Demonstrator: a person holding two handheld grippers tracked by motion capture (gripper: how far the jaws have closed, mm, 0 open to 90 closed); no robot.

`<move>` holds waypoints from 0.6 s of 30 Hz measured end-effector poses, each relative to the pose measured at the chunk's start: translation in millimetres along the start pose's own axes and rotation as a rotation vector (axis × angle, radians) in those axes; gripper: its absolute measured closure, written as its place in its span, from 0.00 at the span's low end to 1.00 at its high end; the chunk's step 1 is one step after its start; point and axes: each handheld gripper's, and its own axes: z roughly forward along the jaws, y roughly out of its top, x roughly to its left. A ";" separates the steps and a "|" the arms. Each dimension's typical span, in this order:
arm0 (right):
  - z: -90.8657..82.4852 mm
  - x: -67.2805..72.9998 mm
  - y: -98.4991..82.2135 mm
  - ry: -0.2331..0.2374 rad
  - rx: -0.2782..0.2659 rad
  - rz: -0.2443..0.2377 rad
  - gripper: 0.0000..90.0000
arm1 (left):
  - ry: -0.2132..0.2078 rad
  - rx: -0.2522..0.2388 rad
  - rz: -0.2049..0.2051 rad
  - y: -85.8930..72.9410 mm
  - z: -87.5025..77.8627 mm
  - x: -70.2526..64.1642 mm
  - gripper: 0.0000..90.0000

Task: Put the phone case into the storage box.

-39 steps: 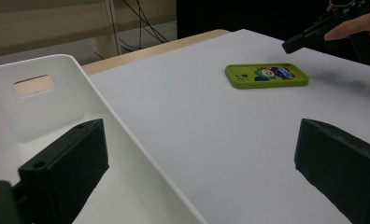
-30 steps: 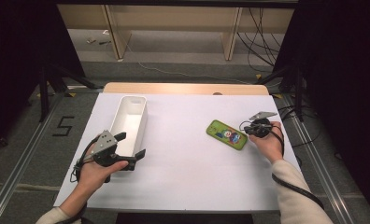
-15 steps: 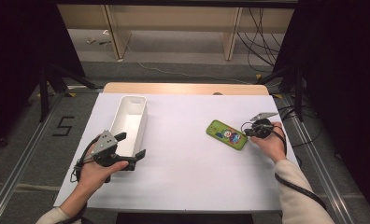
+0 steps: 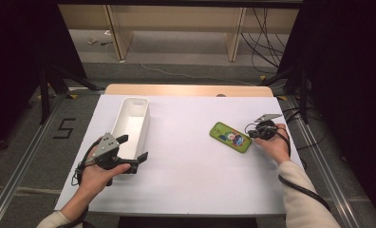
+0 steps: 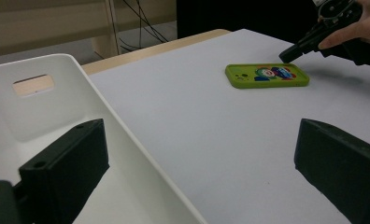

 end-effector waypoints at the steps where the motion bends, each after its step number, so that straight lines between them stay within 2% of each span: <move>1: -0.6 0.5 0.4 0.003 0.000 -0.010 1.00 | -0.001 0.001 0.001 0.0 0.0 -0.2 0.03; 13: -9.3 14.8 2.7 0.074 0.055 -0.086 1.00 | -0.001 -0.001 0.002 0.2 -0.3 -1.0 0.03; 18: -14.5 28.0 3.7 0.095 0.098 -0.114 1.00 | -0.002 -0.003 0.003 0.3 -0.9 -1.4 0.03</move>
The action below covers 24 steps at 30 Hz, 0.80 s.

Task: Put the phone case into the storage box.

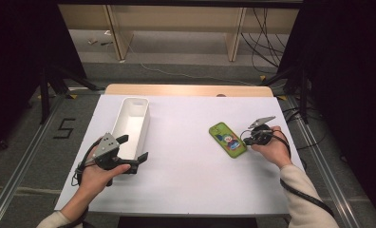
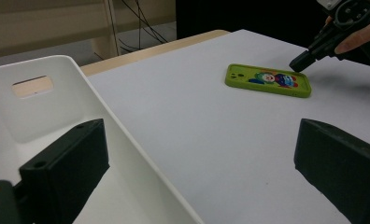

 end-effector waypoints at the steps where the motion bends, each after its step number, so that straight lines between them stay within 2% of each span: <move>1: 0.0 0.0 0.0 0.000 0.000 0.000 1.00 | 0.000 0.000 0.000 0.0 0.0 0.0 0.03; 9: -3.7 8.5 5.4 -0.002 0.018 0.007 1.00 | -0.001 0.001 0.001 -0.1 -0.1 -0.3 0.03; 14: -7.8 11.8 11.7 -0.021 0.007 0.019 0.88 | 0.000 -0.002 -0.001 0.1 -0.2 0.0 0.03; 18: -13.2 14.9 23.3 -0.014 -0.021 0.054 0.69 | 0.001 -0.004 -0.002 0.0 0.0 -0.3 0.03; 21: -12.6 18.8 31.7 -0.008 -0.029 0.101 0.46 | 0.002 -0.004 0.000 0.4 -0.5 -0.4 0.03; 23: -9.8 22.2 36.3 -0.010 0.001 0.114 0.29 | 0.000 -0.004 -0.001 0.5 -0.4 -0.5 0.03; 24: -8.1 23.6 38.2 -0.010 0.022 0.109 0.24 | 0.000 -0.004 -0.001 0.5 -0.3 -0.5 0.03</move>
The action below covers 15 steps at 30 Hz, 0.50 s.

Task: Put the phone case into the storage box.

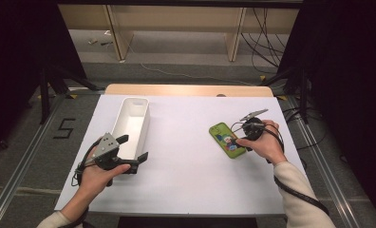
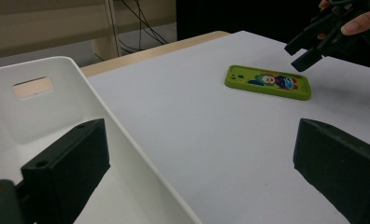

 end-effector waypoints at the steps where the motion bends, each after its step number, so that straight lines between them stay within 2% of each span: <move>1: 1.6 1.1 1.5 0.006 0.027 -0.010 0.19 | 0.000 0.000 -0.002 0.0 0.1 -0.2 0.03; 6: 13.0 5.1 11.8 0.016 0.128 -0.037 0.09 | -0.004 0.002 0.002 0.0 0.0 -0.5 0.03; 10: 19.1 3.6 18.4 0.001 0.142 -0.023 0.09 | -0.003 0.002 0.000 -0.1 0.2 -0.5 0.03; 12: 26.6 4.6 23.2 -0.013 0.178 -0.012 0.09 | -0.005 0.001 0.001 0.0 0.1 -0.4 0.03; 15: 31.2 6.5 26.0 -0.010 0.194 -0.011 0.09 | -0.004 0.001 -0.002 -0.2 0.1 -0.4 0.03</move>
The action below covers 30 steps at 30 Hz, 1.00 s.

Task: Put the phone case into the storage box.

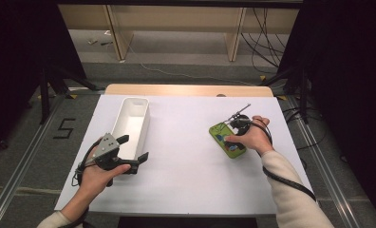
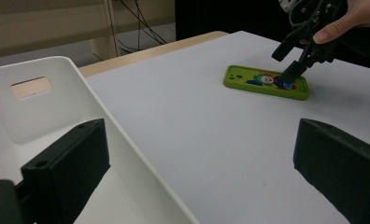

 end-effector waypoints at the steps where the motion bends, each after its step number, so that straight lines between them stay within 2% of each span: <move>1: 1.7 1.6 1.6 -0.001 0.006 0.005 0.09 | 0.000 0.000 0.000 -0.1 0.1 0.0 0.03; 10: 12.1 10.8 14.6 -0.014 0.073 0.022 0.11 | -0.003 0.000 0.000 -0.2 0.2 -0.3 0.03; 12: 14.1 11.1 17.6 -0.015 0.087 0.011 0.12 | -0.003 0.000 0.000 -0.3 0.2 -0.3 0.03; 26: 22.2 11.0 21.7 -0.022 0.143 0.013 0.14 | -0.004 0.001 0.001 -0.4 0.4 -0.4 0.03; 30: 24.7 12.4 22.7 -0.029 0.171 0.028 0.14 | -0.003 0.000 0.001 -0.3 0.4 -0.5 0.03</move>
